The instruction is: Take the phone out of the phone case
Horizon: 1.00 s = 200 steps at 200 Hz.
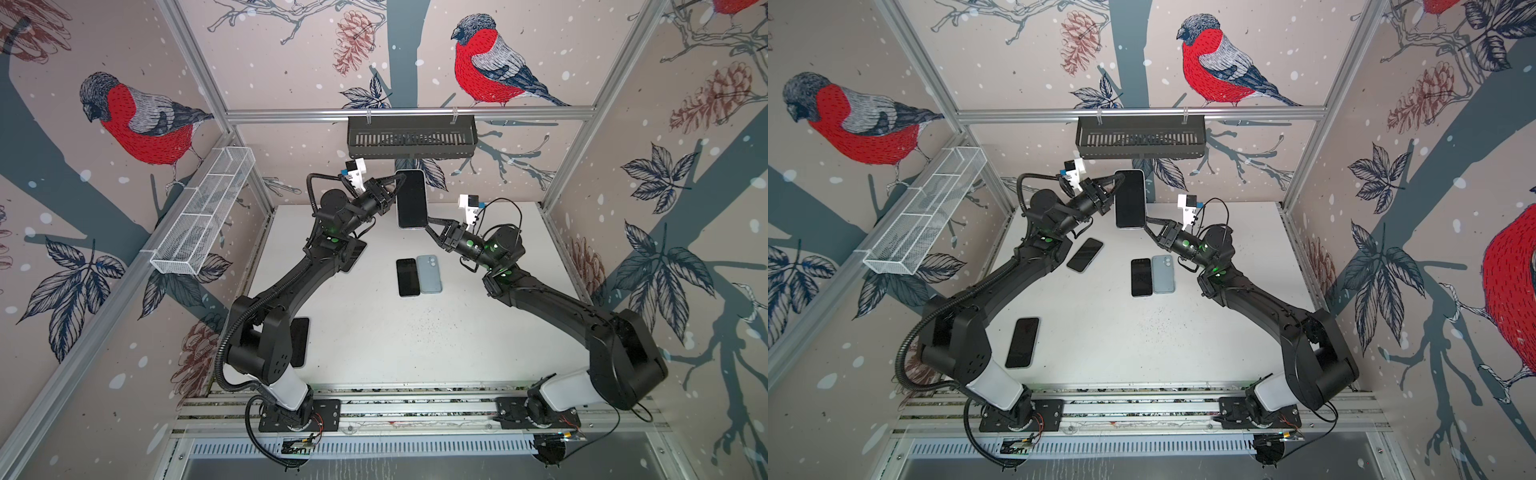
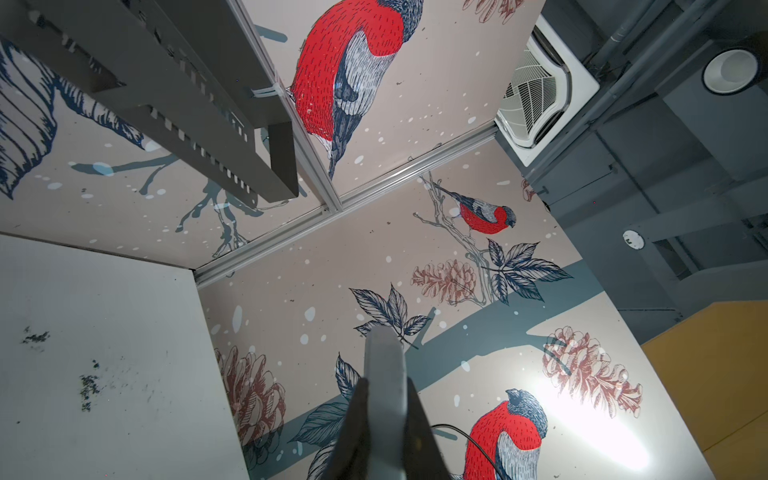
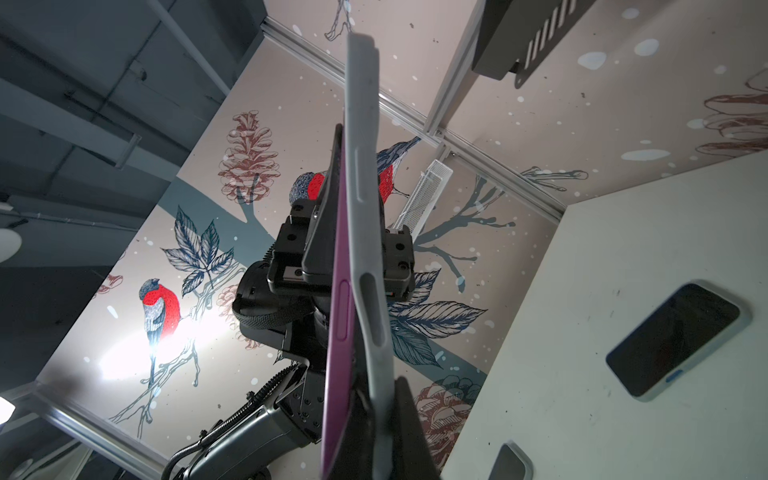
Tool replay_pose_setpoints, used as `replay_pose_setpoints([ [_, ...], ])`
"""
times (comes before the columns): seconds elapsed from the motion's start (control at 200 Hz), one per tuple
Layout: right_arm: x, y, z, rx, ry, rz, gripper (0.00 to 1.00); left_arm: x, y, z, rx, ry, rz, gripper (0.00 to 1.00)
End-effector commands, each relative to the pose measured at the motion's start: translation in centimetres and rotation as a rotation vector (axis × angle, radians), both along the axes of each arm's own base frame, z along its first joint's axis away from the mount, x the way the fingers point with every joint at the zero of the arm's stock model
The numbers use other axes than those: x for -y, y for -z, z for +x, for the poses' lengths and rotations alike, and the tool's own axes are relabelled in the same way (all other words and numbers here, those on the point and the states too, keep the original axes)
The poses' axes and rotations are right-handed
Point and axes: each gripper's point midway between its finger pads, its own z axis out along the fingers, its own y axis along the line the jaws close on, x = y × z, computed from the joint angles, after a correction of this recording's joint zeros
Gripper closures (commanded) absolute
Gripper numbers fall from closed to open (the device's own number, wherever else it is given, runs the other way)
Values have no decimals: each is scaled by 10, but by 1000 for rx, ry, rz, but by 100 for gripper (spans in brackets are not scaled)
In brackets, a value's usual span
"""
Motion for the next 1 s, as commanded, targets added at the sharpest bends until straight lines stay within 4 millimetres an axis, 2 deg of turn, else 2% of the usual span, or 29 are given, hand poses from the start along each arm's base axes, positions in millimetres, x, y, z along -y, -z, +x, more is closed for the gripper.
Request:
replay_pose_setpoints([
  [0.0, 7, 9, -6, -15, 14, -39, 98, 6, 22, 4, 20, -34, 84, 93],
  [0.155, 28, 46, -5, -133, 77, -115, 99, 21, 66, 7, -36, -30, 159, 68],
  [0.285, 44, 71, -9, -201, 110, -160, 100, 40, 98, 9, -67, 3, 196, 55],
  [0.345, 51, 91, -7, -253, 136, -198, 100, 50, 110, 9, -81, 22, 211, 50],
  [0.37, 55, 88, -11, -245, 142, -194, 100, 54, 115, 9, -86, 29, 216, 47],
  [0.455, 66, 103, -14, -284, 166, -202, 100, 68, 128, 10, -97, 57, 227, 42],
  [0.615, 83, 129, -19, -347, 213, -244, 100, 90, 162, 13, -149, 101, 273, 25],
  [0.735, 95, 149, -21, -403, 240, -263, 100, 97, 179, 16, -173, 105, 303, 17],
  [0.856, 105, 164, -23, -440, 262, -276, 100, 102, 196, 18, -199, 116, 355, 15],
  [0.996, 114, 180, -24, -472, 277, -286, 100, 107, 202, 15, -198, 129, 379, 14],
])
